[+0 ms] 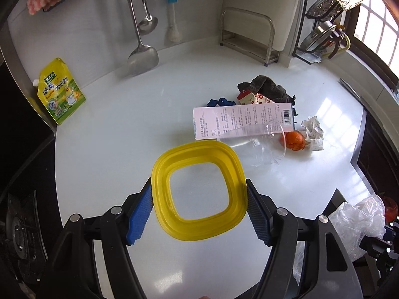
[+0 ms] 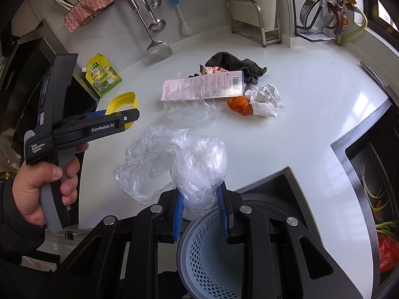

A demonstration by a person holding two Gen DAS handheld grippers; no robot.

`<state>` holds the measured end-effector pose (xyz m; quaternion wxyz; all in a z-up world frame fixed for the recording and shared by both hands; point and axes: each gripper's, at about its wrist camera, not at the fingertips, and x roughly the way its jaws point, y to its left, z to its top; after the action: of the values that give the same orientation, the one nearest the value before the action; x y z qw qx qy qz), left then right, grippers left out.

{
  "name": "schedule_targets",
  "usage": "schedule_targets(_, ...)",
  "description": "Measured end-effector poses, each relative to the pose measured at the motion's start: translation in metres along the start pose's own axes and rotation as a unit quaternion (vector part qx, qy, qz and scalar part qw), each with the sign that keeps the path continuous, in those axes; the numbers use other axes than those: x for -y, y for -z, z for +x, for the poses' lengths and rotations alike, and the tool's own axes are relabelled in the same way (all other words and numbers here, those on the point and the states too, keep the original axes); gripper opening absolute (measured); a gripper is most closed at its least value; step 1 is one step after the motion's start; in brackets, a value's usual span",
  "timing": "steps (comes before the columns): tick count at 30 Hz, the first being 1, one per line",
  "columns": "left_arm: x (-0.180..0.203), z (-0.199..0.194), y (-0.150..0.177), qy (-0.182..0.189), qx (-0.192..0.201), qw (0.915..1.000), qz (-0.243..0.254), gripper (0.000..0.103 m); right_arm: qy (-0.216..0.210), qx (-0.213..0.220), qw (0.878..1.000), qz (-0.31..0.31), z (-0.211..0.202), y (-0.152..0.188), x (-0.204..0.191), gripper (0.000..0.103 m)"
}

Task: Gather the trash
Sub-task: 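Grasp the yellow lid ring with the left tool while the right tool holds the bag, then carry the bag and yellow ring over the mesh basket and release both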

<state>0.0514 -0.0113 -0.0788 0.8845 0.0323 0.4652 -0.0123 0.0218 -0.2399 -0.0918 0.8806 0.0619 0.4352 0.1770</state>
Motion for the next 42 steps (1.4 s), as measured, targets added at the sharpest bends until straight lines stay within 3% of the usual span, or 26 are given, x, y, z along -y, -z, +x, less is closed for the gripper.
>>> schedule_targets(17, 0.023, -0.052, 0.02, 0.024, 0.015, 0.9995, 0.015, 0.068, 0.008, 0.023, 0.999, 0.021, -0.035, 0.027, 0.016, 0.024)
schedule_targets(42, 0.084, -0.062, 0.05, 0.077, -0.007, 0.9956, 0.053, 0.068, 0.039, 0.004, 0.997, 0.064, -0.064, 0.08, 0.062, 0.024)
